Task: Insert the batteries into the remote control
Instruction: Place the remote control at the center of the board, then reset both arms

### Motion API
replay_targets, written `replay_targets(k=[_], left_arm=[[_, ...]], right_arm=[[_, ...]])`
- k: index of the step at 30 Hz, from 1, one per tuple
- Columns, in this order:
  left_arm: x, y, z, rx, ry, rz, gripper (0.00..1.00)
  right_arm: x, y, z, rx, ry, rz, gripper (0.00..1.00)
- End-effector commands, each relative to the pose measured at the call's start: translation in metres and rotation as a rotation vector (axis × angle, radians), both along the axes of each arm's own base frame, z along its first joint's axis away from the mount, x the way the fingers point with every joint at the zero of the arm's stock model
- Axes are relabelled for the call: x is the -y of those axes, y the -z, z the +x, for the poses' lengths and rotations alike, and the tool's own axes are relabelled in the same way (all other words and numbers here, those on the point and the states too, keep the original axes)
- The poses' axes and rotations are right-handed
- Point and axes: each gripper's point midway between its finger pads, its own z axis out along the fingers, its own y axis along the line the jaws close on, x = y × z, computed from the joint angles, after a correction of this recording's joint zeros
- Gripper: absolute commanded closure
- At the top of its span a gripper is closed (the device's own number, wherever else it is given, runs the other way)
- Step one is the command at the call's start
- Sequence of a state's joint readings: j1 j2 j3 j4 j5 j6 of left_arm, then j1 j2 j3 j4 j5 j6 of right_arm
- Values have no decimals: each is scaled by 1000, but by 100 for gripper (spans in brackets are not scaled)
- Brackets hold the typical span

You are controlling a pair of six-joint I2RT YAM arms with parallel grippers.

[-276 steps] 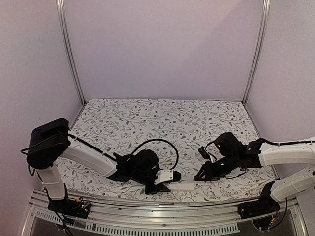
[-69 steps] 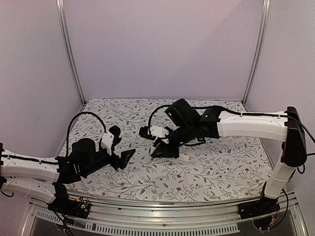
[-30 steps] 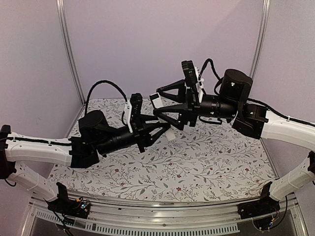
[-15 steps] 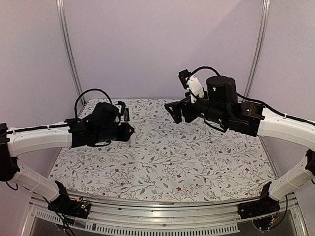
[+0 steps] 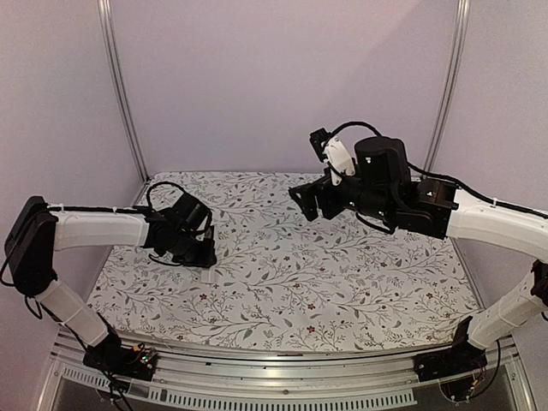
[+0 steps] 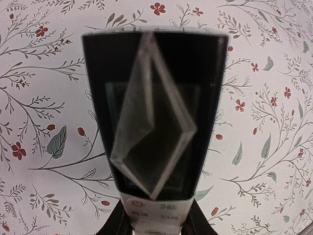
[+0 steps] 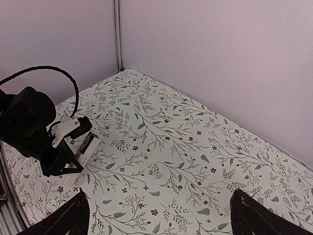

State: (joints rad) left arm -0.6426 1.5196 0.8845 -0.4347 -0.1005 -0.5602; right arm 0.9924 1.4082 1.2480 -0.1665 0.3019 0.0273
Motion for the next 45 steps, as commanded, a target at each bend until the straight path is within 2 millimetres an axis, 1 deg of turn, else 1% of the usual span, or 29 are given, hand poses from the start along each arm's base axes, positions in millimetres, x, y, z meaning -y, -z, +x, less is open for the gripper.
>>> replay_targets(k=[1,4,6,8,11,13,14,15,18,20,22,23,25,28,30,31,32,34,37,38,39,41,43,45], left_arm=[[-12,30,-4,-96,17,66,95],[-19,52,-5,-168,18,136,94],[-23,65,-5,-213,17,189,91],[-23,77,-8,-266,27,219,86],[-16,89,-12,-320,53,203,60],[-11,92,-14,-332,64,186,41],[-10,91,-14,-331,65,176,37],[-8,89,-13,-326,68,168,35],[-4,76,-7,-284,67,136,31],[0,62,0,-243,62,113,28],[1,45,9,-188,43,100,20],[0,35,14,-150,31,95,17],[0,8,26,-47,2,68,10],[-7,-39,43,155,-55,8,6],[-17,-70,48,290,-101,-28,6],[-23,-82,50,350,-123,-44,6],[-30,-91,51,397,-142,-55,7],[-47,-102,52,460,-193,-70,7],[-84,-101,53,483,-315,-62,7],[-101,-97,53,486,-372,-43,7],[-115,-94,51,489,-421,-25,6],[-141,-86,47,497,-509,6,5],[-162,-76,41,495,-582,30,3],[-179,-67,35,486,-639,40,2]], right_arm=[[2,8,-4,-26,-12,-7,1],[1,9,-5,-29,-20,-6,1],[1,9,-6,-29,-24,-7,1],[1,9,-6,-27,-25,-7,1],[1,9,-6,-26,-26,-9,1],[3,8,-6,-21,-22,-11,1],[3,7,-6,-19,-22,-10,1],[4,8,-6,-18,-20,-13,1],[4,9,-6,-18,-23,-18,1],[4,10,-5,-16,-21,-22,1],[4,12,-4,-18,-15,-28,1],[6,14,-2,-22,-7,-33,1],[15,21,6,-44,24,-44,1],[40,36,27,-110,87,-21,1],[63,47,41,-154,135,11,1],[79,49,49,-164,168,29,1],[92,56,55,-180,191,39,1],[126,70,70,-229,242,82,1],[183,95,85,-347,305,188,1],[214,100,93,-361,366,231,1],[235,109,94,-375,402,259,1],[272,120,93,-370,480,313,1],[311,120,88,-342,562,402,1],[337,128,82,-350,624,493,1]])
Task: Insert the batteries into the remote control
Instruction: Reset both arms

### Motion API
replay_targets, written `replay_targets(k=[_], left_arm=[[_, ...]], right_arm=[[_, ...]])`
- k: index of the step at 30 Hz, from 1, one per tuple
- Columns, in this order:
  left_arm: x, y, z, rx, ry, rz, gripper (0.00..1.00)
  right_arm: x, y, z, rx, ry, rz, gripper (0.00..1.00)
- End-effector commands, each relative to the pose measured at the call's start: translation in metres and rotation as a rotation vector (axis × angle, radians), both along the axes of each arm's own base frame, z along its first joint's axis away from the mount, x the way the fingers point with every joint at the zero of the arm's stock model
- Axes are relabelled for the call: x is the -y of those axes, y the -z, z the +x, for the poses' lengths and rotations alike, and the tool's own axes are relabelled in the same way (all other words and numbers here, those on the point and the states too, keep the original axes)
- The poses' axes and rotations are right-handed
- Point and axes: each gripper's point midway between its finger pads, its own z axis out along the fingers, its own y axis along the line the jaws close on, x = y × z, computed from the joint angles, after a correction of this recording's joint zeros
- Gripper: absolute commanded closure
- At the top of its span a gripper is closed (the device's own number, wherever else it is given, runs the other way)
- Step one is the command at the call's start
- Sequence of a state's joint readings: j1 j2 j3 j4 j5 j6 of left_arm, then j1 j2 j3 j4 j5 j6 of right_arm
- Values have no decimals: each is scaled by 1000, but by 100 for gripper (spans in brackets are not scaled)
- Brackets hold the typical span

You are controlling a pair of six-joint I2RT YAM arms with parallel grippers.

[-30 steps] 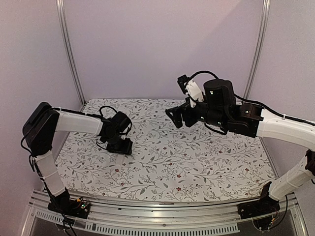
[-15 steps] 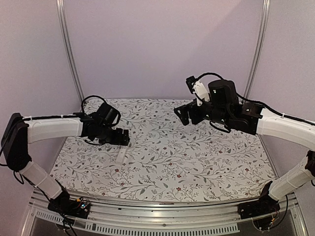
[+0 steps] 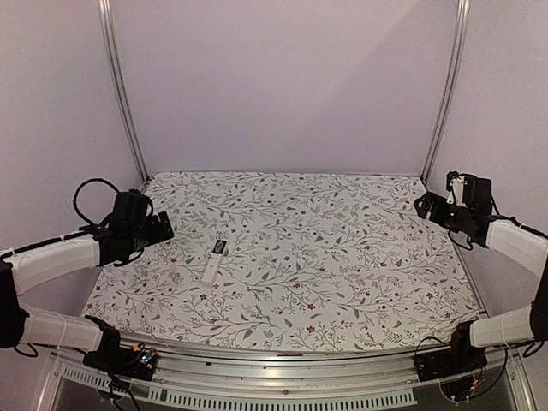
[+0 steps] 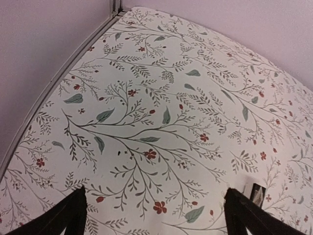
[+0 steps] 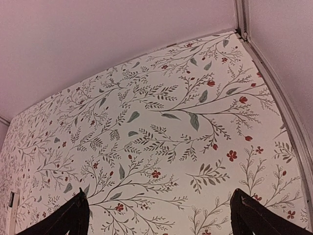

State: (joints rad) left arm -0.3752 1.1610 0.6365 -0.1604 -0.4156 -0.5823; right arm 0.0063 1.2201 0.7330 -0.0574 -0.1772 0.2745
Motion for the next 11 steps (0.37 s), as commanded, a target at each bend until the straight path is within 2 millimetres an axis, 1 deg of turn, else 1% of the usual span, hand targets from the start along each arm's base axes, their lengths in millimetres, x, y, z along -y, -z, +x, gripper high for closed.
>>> replay_targets(k=[1,2,4,7,9,11], left_arm=[[-43,11,-9,31,-176,-1,2],[-48,16,-12,26,-189,7,2],[-53,19,-14,36,-207,27,2],[-60,21,-16,53,-226,58,2],[-62,21,-17,59,-232,57,2],[-60,20,-17,65,-216,55,2]], right_arm=[[26,-10,-11,81,76,202,1],[31,-3,-13,65,114,211,1],[37,9,-15,33,147,193,1],[40,20,-18,19,169,187,1],[42,21,-19,31,179,190,1],[40,16,-19,53,169,195,1]])
